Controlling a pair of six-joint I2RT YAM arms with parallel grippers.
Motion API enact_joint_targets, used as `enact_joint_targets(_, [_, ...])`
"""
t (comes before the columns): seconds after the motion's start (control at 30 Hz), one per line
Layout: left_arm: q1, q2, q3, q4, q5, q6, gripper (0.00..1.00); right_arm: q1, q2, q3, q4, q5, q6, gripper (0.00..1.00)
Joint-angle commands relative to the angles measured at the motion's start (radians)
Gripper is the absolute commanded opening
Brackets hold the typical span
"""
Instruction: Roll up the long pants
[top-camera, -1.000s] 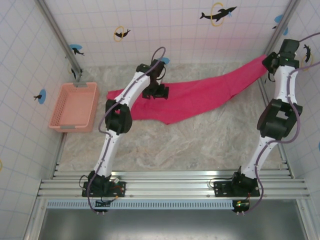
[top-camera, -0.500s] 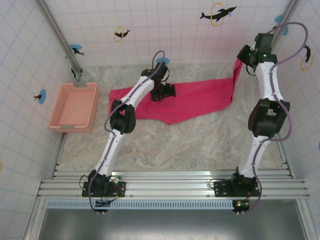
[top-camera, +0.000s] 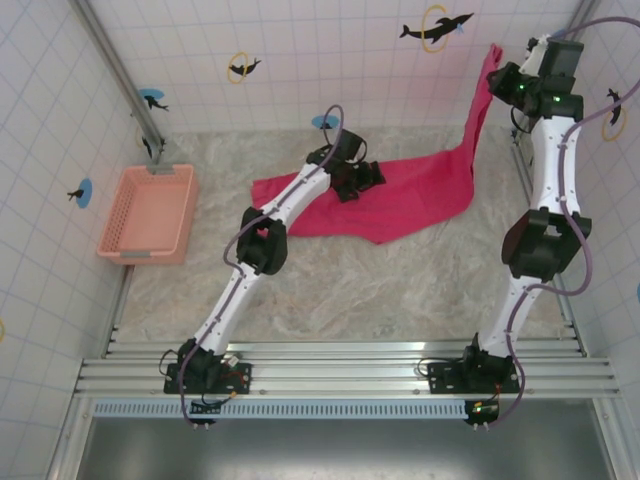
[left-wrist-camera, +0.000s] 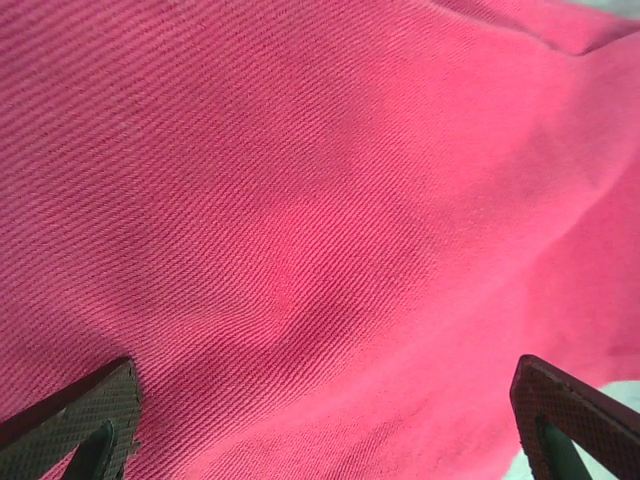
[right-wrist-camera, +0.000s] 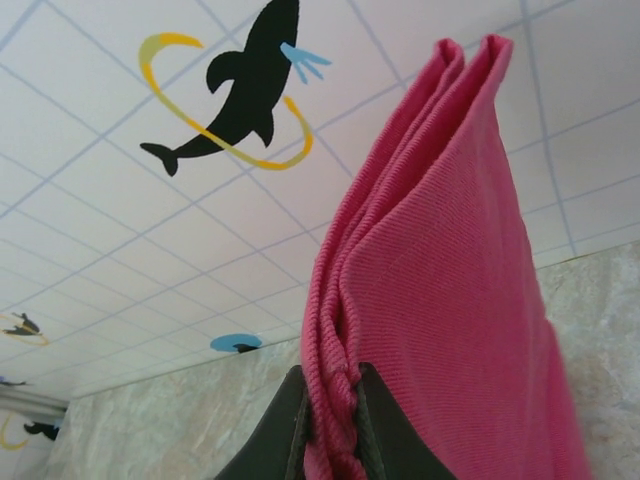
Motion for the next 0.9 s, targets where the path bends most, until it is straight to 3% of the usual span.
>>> enact_joint_targets(0.0, [-0.065,0.123,0.012,0.097,0.074,-0.165,0.98,-0.003,-0.104,-0.026,0.076,-0.096,0.018,0.0])
enact_joint_targets(0.13, [-0.05,0.075,-0.001,0.126,0.066,-0.103,0.97,0.025,-0.131,-0.049,0.094,-0.113,0.031,0.0])
enact_joint_targets(0.27, [0.006,-0.114,-0.149,0.118,0.028,0.075,0.97,0.111,-0.141,-0.024,0.074,-0.099,0.016,0.0])
enact_joint_targets(0.4, [0.138,-0.338,-0.314,0.044,-0.009,0.249,0.97,0.245,-0.125,0.073,-0.072,-0.026,-0.077,0.0])
enact_joint_targets(0.57, [0.281,-0.586,-0.465,-0.142,-0.113,0.447,0.97,0.419,-0.128,0.053,-0.136,0.037,-0.126,0.0])
enact_joint_targets(0.73, [0.453,-0.775,-0.77,-0.149,-0.123,0.499,0.97,0.57,-0.14,-0.061,-0.12,0.091,-0.133,0.0])
enact_joint_targets(0.87, [0.549,-0.842,-0.927,-0.146,-0.106,0.535,0.97,0.676,-0.134,-0.173,-0.112,0.109,-0.137,0.0])
